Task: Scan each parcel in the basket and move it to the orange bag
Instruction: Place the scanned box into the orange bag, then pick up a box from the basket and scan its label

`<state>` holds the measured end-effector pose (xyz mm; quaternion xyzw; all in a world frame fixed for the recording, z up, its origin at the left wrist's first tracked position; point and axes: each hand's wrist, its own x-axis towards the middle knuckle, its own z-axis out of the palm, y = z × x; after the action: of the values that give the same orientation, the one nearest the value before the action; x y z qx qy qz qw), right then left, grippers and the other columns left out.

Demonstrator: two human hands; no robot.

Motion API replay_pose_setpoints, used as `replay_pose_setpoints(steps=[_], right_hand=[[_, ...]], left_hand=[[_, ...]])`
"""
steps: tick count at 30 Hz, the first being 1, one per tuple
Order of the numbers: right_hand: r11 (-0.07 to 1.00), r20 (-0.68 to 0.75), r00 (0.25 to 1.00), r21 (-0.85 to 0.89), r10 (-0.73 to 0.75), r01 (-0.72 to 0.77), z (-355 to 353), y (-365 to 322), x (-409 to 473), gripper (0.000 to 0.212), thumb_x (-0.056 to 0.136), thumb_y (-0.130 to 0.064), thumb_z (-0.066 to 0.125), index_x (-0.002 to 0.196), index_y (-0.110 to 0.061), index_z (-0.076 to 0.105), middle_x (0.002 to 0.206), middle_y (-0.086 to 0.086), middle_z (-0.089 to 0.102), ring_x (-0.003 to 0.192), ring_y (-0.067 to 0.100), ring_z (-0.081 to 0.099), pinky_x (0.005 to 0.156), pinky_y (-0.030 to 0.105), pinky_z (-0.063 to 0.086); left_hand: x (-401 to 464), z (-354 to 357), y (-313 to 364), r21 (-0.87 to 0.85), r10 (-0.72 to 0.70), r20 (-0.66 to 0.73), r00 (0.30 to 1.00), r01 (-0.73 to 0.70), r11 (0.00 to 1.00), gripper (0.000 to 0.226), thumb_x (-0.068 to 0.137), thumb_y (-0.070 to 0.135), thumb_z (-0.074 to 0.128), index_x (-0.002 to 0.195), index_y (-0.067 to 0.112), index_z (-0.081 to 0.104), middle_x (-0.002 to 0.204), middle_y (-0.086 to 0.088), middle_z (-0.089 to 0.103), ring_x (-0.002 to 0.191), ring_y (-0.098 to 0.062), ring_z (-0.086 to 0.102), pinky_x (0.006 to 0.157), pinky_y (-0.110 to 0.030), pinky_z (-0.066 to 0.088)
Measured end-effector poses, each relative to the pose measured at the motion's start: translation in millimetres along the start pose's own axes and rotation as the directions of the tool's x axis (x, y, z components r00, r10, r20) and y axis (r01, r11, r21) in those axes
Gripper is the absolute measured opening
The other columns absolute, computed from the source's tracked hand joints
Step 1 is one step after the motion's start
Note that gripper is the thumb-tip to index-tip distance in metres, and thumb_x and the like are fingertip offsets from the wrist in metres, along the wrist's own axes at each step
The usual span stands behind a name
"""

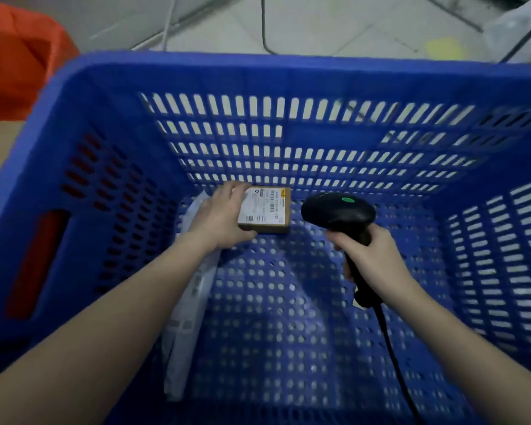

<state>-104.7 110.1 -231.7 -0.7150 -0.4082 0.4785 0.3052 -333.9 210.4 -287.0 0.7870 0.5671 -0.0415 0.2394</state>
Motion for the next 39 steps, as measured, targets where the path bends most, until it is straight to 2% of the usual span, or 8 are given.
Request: replay_pose_setpoints(steps=[5,15,25,29,32,35,37,39], right_hand=[[1.000,0.028,1.000,-0.003,0.005,-0.005,3.6,12.5,21.1,0.022,0.088,-0.027,0.065,0.080,-0.008,0.058,0.051,0.010,0.053,0.039,0.015,0.051,0.045,0.026,0.043],[0.999,0.077,0.997,-0.045,-0.011,0.015,1.5,4.2,12.5,0.023,0.087,-0.026,0.066,0.080,-0.006,0.058,0.049,0.007,0.052,0.038,0.013,0.050,0.045,0.026,0.044],[0.974,-0.081,0.974,0.062,-0.214,0.219,-49.7,-113.0,-60.0,0.025,0.087,-0.031,0.065,0.084,-0.007,0.058,0.053,0.012,0.058,0.043,0.017,0.055,0.051,0.027,0.047],[0.920,-0.149,0.944,0.224,-0.294,0.321,-71.6,-165.9,-107.4,0.019,0.087,-0.033,0.066,0.096,-0.016,0.061,0.085,0.005,0.070,0.054,0.014,0.066,0.050,0.027,0.049],[0.867,-0.150,0.935,0.349,-0.322,0.355,-80.7,-187.1,-145.2,0.017,0.086,-0.033,0.068,0.100,-0.028,0.062,0.105,-0.001,0.070,0.080,0.017,0.073,0.062,0.035,0.057],[0.834,-0.152,0.932,0.418,-0.328,0.361,-79.4,-189.2,-180.8,0.020,0.078,-0.045,0.073,0.095,-0.040,0.065,0.102,-0.014,0.071,0.098,0.016,0.069,0.086,0.044,0.055],[0.818,-0.150,0.938,0.459,-0.312,0.346,-76.5,-190.0,-202.2,0.019,0.070,-0.052,0.074,0.087,-0.046,0.068,0.096,-0.016,0.072,0.100,0.014,0.067,0.094,0.048,0.050],[0.792,-0.137,0.945,0.516,-0.297,0.325,-76.2,-189.6,-213.6,0.028,0.060,-0.057,0.076,0.087,-0.051,0.068,0.100,-0.011,0.073,0.099,0.020,0.069,0.093,0.052,0.050]], left_hand=[[21.0,16.0,-7.3,0.071,0.021,-0.002,1.000,-0.021,0.997,0.098,0.071,0.037,0.079,0.149,0.019,0.022,0.147,-0.006,0.026,0.135,-0.027,0.027,0.110,-0.043,0.023],[18.0,9.1,11.6,0.304,0.037,0.011,0.999,-0.038,0.952,0.102,0.061,0.055,0.079,0.142,0.018,0.028,0.135,-0.007,0.031,0.122,-0.028,0.034,0.101,-0.045,0.027],[-53.0,-117.1,83.2,-0.014,0.067,-0.269,0.961,-0.074,0.997,0.099,0.060,0.070,0.071,0.139,0.025,0.033,0.127,-0.001,0.039,0.121,-0.022,0.042,0.102,-0.043,0.024],[-102.3,-175.6,121.1,-0.195,-0.043,-0.376,0.926,-0.033,0.980,0.106,0.060,0.074,0.068,0.144,0.026,0.023,0.133,0.002,0.034,0.124,-0.022,0.045,0.104,-0.045,0.028],[-144.4,-205.6,147.2,-0.340,-0.104,-0.389,0.915,-0.037,0.940,0.104,0.063,0.074,0.067,0.145,0.028,0.023,0.135,0.005,0.030,0.129,-0.022,0.042,0.108,-0.048,0.031],[-182.8,-217.8,168.2,-0.483,-0.103,-0.338,0.936,-0.079,0.872,0.104,0.055,0.082,0.062,0.140,0.032,0.030,0.127,0.010,0.031,0.124,-0.015,0.041,0.105,-0.047,0.037],[-205.5,-219.5,176.4,-0.588,-0.063,-0.299,0.952,-0.133,0.798,0.106,0.050,0.090,0.056,0.139,0.035,0.034,0.130,0.011,0.042,0.119,-0.008,0.047,0.101,-0.040,0.042],[-221.7,-223.0,179.0,-0.692,-0.025,-0.272,0.962,-0.178,0.699,0.092,0.057,0.087,0.052,0.136,0.042,0.039,0.124,0.019,0.057,0.107,0.001,0.058,0.094,-0.030,0.047]])
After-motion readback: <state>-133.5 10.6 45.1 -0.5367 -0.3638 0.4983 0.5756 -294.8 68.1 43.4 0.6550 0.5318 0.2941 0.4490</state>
